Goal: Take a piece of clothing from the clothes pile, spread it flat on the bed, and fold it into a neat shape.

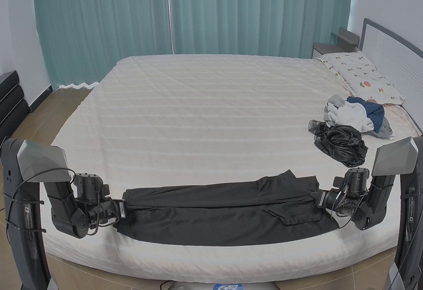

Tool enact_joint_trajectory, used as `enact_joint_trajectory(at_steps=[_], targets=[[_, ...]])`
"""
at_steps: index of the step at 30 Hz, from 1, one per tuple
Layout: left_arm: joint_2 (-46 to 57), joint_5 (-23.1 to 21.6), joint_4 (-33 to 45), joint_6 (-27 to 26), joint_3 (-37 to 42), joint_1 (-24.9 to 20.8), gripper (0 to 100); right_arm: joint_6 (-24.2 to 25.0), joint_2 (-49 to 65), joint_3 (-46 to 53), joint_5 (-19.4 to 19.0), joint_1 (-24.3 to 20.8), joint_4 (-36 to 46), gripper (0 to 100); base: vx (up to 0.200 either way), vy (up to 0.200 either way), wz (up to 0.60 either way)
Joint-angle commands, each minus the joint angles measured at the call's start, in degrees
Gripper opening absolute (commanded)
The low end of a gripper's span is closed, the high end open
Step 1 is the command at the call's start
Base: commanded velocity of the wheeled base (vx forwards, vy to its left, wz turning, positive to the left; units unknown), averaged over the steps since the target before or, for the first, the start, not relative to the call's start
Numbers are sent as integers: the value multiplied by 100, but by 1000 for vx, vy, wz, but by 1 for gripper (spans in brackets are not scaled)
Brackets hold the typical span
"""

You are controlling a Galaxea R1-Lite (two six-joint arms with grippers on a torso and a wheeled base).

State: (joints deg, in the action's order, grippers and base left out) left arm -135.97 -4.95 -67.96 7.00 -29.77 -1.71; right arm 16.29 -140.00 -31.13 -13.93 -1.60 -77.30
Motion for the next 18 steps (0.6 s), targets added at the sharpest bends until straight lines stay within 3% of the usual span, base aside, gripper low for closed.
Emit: enact_joint_trajectory(at_steps=[1, 9, 10, 11, 12, 18], targets=[[-78, 20, -6, -49, 41, -5, 0, -38, -72, 55, -4, 19, -13, 0, 0, 0, 0], [-166, 205, 2, -32, 50, -67, 0, -38, -379, 72, -4, 1, -479, 0, 0, 0, 0], [-175, 205, 2, -32, 50, -75, 100, -38, -406, 81, 5, -7, -497, 0, 0, 0, 0], [-184, 214, 2, -32, 41, -93, 100, -38, -414, 90, 5, -7, -497, 0, 0, 0, 0], [-201, 214, 2, -32, 41, -102, 100, -38, -414, 90, -4, -7, -505, 100, 0, 0, 0], [-210, 214, -6, -5, 33, -137, 100, 32, -326, 108, -13, 1, -514, 100, 0, 0, 0]])
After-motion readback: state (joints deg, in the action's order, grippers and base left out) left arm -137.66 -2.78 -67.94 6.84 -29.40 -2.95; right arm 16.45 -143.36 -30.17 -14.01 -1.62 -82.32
